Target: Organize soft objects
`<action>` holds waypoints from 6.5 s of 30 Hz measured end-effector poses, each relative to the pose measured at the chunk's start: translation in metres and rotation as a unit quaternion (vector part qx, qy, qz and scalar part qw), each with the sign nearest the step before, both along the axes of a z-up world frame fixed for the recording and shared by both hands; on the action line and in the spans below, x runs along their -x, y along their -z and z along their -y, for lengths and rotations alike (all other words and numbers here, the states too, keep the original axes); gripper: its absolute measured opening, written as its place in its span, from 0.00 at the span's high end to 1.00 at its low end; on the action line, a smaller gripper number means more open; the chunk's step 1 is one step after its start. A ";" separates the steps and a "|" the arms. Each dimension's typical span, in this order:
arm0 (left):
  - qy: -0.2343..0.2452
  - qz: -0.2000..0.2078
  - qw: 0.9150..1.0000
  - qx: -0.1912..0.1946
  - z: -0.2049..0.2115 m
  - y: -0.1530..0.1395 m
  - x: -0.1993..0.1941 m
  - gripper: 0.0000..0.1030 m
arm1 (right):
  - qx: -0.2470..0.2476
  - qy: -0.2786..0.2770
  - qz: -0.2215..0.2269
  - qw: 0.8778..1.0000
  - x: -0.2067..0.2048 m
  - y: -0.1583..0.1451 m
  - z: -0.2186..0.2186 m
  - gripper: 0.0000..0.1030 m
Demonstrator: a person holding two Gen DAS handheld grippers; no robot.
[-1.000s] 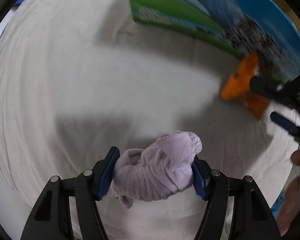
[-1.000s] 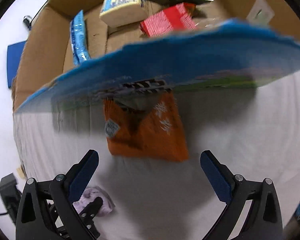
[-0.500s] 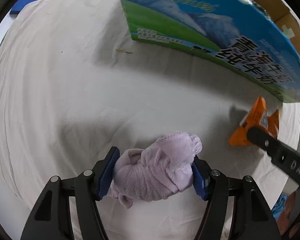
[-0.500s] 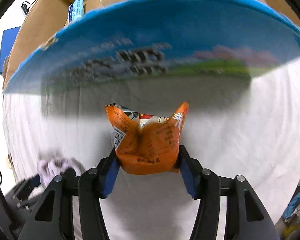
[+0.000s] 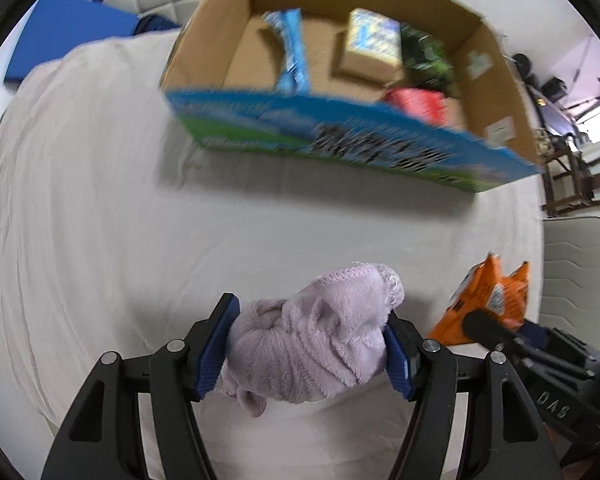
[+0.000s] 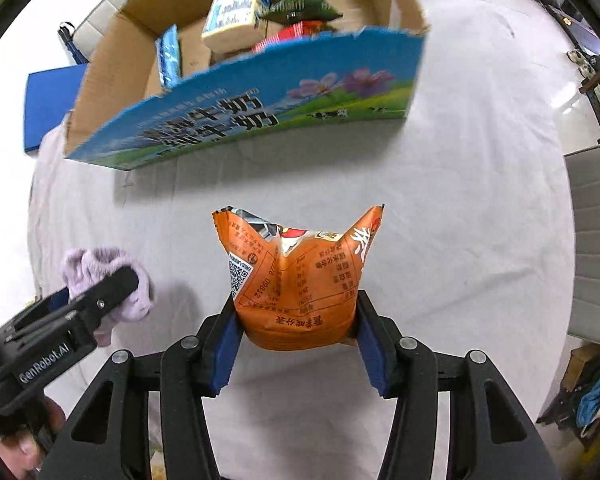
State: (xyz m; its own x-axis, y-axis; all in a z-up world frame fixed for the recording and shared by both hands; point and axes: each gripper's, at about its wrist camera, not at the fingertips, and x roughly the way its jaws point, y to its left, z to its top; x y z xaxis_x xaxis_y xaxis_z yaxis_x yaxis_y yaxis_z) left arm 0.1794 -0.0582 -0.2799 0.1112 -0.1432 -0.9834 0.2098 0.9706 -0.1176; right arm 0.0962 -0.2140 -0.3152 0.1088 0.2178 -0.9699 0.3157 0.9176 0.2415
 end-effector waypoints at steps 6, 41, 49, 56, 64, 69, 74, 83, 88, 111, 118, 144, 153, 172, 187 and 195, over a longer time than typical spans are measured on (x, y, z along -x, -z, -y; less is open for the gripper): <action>0.023 0.040 0.998 0.035 0.001 -0.054 -0.010 0.38 | -0.014 0.009 0.038 0.999 0.009 -0.051 0.012 0.47; 0.036 -0.062 0.997 -0.011 0.011 0.023 -0.207 0.37 | -0.030 -0.047 0.022 0.998 -0.198 -0.015 -0.007 0.47; 0.035 -0.082 0.996 -0.028 0.014 0.034 -0.210 0.32 | -0.034 -0.063 0.005 0.997 -0.205 0.002 -0.014 0.44; 0.018 -0.106 0.994 -0.033 0.011 0.039 -0.209 0.30 | -0.026 -0.056 -0.025 0.998 -0.208 0.014 -0.014 0.32; 0.013 -0.090 0.995 -0.027 0.008 0.029 -0.204 0.12 | -0.006 -0.047 -0.024 0.999 -0.203 0.007 -0.002 0.31; 0.016 -0.069 0.997 -0.035 0.012 0.022 -0.197 0.05 | 0.028 -0.034 -0.020 0.999 -0.199 -0.001 0.011 0.14; 0.015 -0.046 0.998 -0.044 0.015 0.017 -0.192 0.02 | 0.063 -0.022 -0.019 0.998 -0.196 -0.003 0.020 0.04; 0.018 -0.003 0.999 -0.042 0.022 -0.011 -0.181 0.01 | 0.092 -0.004 -0.011 0.996 -0.186 -0.017 0.034 0.03; 0.019 0.037 0.998 -0.041 0.024 -0.040 -0.166 0.01 | 0.103 -0.002 0.008 0.995 -0.176 -0.043 0.038 0.03; -0.010 0.178 0.984 -0.007 -0.017 -0.213 -0.005 0.01 | 0.119 -0.014 0.154 0.981 -0.003 -0.239 0.007 0.03; -0.006 0.201 0.980 0.001 -0.023 -0.250 0.030 0.01 | 0.122 -0.017 0.196 0.973 0.045 -0.293 -0.006 0.03; -0.001 0.251 0.968 0.003 -0.017 -0.283 0.067 0.01 | 0.180 -0.013 0.251 0.951 0.080 -0.369 -0.005 0.03; -0.006 0.257 0.966 0.001 -0.016 -0.289 0.068 0.01 | 0.186 -0.009 0.258 0.948 0.077 -0.376 -0.001 0.03; -0.001 0.265 0.964 0.000 -0.012 -0.295 0.068 0.01 | 0.190 -0.003 0.260 0.947 0.077 -0.378 0.006 0.03; 0.001 0.264 0.965 0.000 -0.012 -0.294 0.067 0.01 | 0.195 -0.004 0.259 0.946 0.075 -0.378 0.005 0.03; 0.001 0.268 0.963 0.005 -0.009 -0.294 0.067 0.01 | 0.198 0.000 0.262 0.945 0.076 -0.380 0.004 0.03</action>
State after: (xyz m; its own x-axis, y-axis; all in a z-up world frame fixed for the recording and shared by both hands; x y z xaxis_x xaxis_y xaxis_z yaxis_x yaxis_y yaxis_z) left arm 0.1119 -0.0488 0.0143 0.6028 -0.1522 -0.7833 0.2443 0.9697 -0.0004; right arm 0.0199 -0.2181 0.0651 0.5958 -0.1502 -0.7890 0.2488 0.9686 0.0034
